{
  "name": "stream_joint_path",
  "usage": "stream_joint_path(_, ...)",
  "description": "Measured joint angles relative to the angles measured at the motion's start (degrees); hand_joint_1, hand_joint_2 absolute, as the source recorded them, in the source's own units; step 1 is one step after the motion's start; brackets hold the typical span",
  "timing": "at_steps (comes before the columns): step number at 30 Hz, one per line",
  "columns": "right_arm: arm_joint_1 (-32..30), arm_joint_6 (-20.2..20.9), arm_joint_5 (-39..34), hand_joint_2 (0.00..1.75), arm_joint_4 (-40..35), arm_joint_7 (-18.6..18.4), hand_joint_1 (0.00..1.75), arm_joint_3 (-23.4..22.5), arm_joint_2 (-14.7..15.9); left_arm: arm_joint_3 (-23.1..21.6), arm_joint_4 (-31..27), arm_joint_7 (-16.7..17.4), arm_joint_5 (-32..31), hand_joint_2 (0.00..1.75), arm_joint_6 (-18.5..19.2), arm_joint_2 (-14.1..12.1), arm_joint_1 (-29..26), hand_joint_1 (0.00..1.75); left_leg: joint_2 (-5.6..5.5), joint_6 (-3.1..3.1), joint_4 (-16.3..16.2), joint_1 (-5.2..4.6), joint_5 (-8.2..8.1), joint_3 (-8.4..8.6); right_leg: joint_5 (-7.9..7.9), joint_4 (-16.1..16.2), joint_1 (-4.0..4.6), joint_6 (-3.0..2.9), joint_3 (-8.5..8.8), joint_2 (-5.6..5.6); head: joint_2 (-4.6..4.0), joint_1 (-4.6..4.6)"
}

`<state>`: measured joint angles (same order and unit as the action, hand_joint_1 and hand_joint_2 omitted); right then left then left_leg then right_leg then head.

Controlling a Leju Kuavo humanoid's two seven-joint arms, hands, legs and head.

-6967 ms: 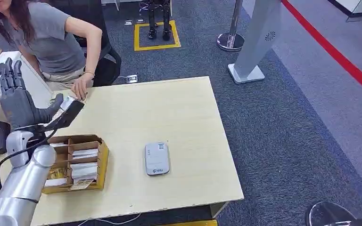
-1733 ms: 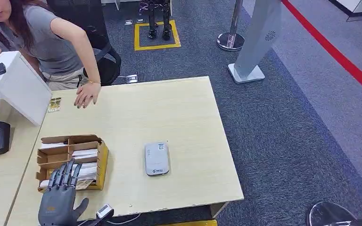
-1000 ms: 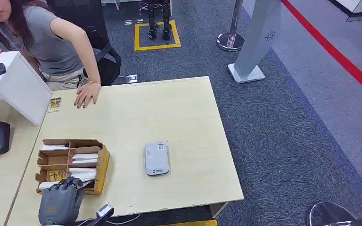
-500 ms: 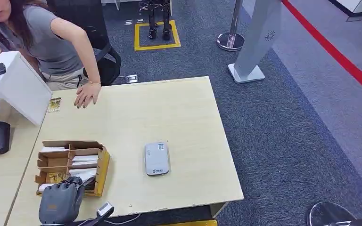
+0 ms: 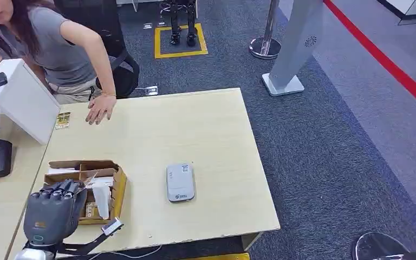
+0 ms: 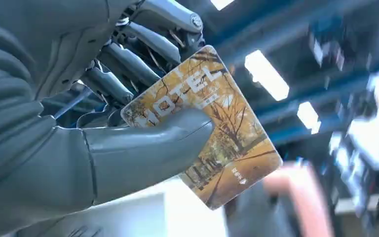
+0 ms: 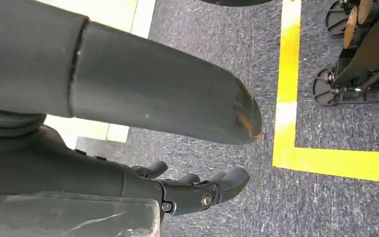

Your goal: Pass the card to the sensor for recognition and then transmit it.

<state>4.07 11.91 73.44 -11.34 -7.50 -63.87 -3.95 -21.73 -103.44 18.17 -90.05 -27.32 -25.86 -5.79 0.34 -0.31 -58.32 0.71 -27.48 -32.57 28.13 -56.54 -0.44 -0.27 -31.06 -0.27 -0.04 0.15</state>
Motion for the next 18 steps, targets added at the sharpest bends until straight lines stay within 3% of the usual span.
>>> stream_joint_path(6, 0.3, 0.2, 0.6, 0.0, 0.0, 0.5, 0.0, 0.0, -0.5, 0.7, -5.4, -4.1, 1.4, 1.75, -0.4, 0.9, 3.8, 1.75, 0.0, 0.0, 0.0, 0.0, 0.0, 0.01, -0.04, 0.0, 0.0, -0.04, -0.01, 0.0, 0.0, 0.0)
stream_joint_path(10, 0.5, 0.9, 1.3, 0.0, 0.0, 0.6, 0.0, 0.1, -0.6, 3.1, -5.3, -5.4, 4.8, 1.75, 2.1, 1.1, 7.4, 1.75, 0.0, -0.05, 0.0, 0.04, 0.09, -0.03, -0.08, 0.0, 0.0, -0.11, -0.09, -0.01, 0.0, 0.0)
stream_joint_path(13, 0.9, 1.2, 2.7, 0.0, 0.0, 0.7, 0.0, 0.8, -0.8, 6.9, 0.0, -7.2, 7.6, 1.75, 4.7, 0.9, 13.9, 1.75, -0.12, -0.11, 0.0, 0.08, 0.23, -0.06, -0.12, -0.1, 0.02, -0.16, -0.07, -0.13, 0.0, 0.06)
stream_joint_path(18, 1.4, 1.4, 4.3, 0.0, 0.1, 0.7, 0.0, 2.3, -0.8, 11.7, 13.5, -9.4, 7.2, 1.75, 4.4, -1.2, 24.2, 1.75, -0.01, -0.22, 0.0, 0.15, 0.35, -0.08, -0.28, -0.2, 0.08, -0.34, -0.19, -0.06, 0.0, 0.04)
